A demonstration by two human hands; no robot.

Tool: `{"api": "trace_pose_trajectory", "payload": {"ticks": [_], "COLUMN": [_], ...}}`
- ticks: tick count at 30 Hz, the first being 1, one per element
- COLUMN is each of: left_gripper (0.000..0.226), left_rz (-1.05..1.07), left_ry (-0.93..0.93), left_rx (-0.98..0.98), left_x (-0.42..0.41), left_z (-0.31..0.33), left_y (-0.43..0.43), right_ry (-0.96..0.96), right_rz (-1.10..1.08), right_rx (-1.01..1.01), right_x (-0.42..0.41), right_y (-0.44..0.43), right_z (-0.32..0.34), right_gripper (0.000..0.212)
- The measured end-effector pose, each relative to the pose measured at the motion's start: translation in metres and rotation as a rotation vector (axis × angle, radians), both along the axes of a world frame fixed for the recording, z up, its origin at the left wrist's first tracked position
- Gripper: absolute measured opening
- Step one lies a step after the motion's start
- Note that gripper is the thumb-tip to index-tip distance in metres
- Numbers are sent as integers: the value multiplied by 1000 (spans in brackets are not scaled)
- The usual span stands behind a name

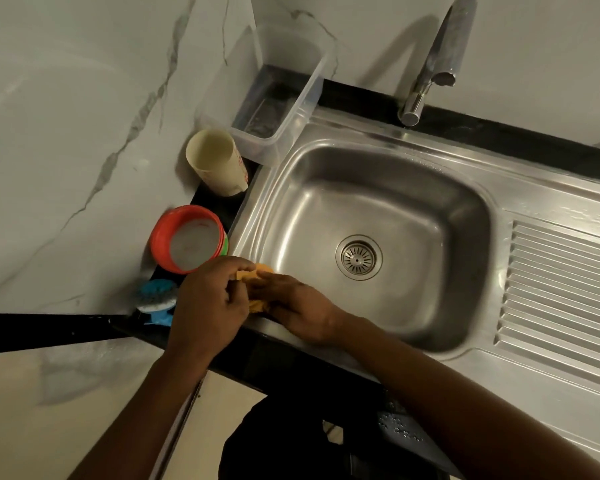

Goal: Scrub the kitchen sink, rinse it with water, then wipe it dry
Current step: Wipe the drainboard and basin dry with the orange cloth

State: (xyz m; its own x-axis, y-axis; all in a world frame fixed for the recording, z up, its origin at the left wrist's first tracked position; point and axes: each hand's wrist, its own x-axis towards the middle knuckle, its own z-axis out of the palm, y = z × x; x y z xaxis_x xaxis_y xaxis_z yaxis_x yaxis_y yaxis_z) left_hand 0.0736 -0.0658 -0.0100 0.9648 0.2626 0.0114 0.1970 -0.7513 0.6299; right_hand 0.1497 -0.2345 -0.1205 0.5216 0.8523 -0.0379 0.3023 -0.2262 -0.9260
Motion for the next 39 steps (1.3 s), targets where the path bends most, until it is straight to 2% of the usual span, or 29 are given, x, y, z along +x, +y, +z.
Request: {"api": "trace_pose_trajectory", "payload": {"ticks": [3, 7, 9, 13, 16, 18, 20, 22, 26, 29, 31, 34, 35, 39], "left_gripper": [30, 32, 31, 30, 29, 30, 30, 30, 34, 33, 32, 31, 33, 36], "left_rz": [20, 72, 85, 72, 50, 33, 10, -17, -60, -113, -114, -96, -96, -97], "left_ry": [-11, -3, -1, -34, -63, -54, -37, -29, 0, 21, 40, 50, 51, 74], "left_rx": [6, -25, -41, -60, -54, -50, -57, -70, -109, -107, -114, -138, -147, -183], "left_x": [-3, -5, -4, -2, 0, 1, 3, 5, 12, 17, 19, 18, 18, 16], "left_z": [-1, 2, 3, 5, 6, 5, 3, 2, -1, -5, -8, -8, -8, -11], "left_y": [6, 9, 8, 10, 12, 10, 8, 6, -1, -6, -7, -7, -7, -5], "right_ry": [128, 647, 760, 600, 458, 423, 514, 593, 737, 757, 752, 528, 476, 502], "right_rz": [14, -96, -134, -102, -123, -206, -377, -546, -914, -1048, -969, -739, -683, -466], "right_rx": [16, 17, -5, -280, -553, -640, -586, -426, 23, 117, 67, -202, -273, -403], "right_x": [3, 8, 13, 37, 65, 87, 103, 113, 136, 160, 170, 162, 155, 106], "right_y": [-28, -78, -107, -156, -175, -175, -161, -130, -40, 23, 55, 84, 87, 78], "right_z": [15, 18, 17, 17, 15, 13, 11, 14, 19, 16, 13, 26, 28, 4], "right_gripper": [41, 46, 48, 40, 44, 45, 29, 14, 32, 36, 41, 86, 95, 91]}}
